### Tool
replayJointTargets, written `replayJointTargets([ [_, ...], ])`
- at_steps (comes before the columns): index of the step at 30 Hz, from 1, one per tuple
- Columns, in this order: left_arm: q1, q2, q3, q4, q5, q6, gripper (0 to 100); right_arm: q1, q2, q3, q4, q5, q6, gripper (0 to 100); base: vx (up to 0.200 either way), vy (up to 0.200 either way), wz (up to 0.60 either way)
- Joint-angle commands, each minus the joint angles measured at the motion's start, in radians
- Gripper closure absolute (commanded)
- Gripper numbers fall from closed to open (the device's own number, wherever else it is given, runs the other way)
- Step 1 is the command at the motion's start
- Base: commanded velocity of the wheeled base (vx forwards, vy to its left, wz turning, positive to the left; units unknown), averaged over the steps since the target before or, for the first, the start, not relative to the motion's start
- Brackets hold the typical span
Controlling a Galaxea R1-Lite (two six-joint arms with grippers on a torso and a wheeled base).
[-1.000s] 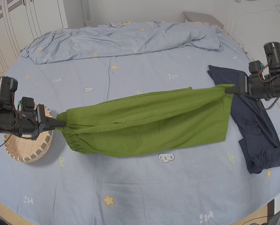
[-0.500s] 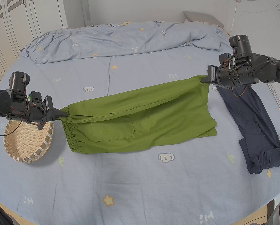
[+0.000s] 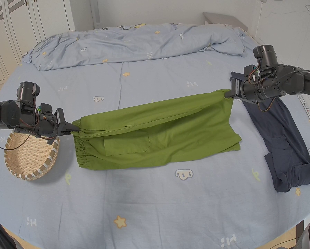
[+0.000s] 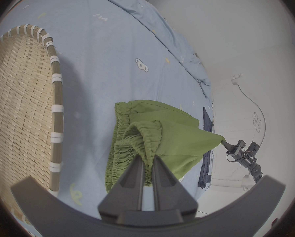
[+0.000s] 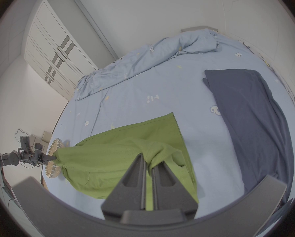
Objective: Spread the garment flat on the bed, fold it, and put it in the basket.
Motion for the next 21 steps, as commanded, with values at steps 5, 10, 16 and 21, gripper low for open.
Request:
replayJointTargets([
  [5, -0.002, 0.004, -0.006, -0.001, 0.0, 0.0, 100, 0.01, -0.188, 0.067, 0.036, -0.003, -0.005, 100, 0.0, 0.0, 0.0],
  [10, -0.007, 0.001, -0.006, -0.001, 0.0, 0.0, 100, 0.022, -0.246, 0.087, 0.096, -0.003, -0.005, 100, 0.0, 0.0, 0.0],
  [16, -0.004, 0.004, -0.006, -0.01, 0.0, -0.002, 100, 0.014, -0.246, 0.127, 0.096, -0.003, -0.006, 100, 0.0, 0.0, 0.0],
  [21, 0.001, 0.009, -0.004, -0.033, 0.0, -0.002, 100, 0.017, -0.194, 0.125, 0.077, -0.001, -0.009, 100, 0.0, 0.0, 0.0],
])
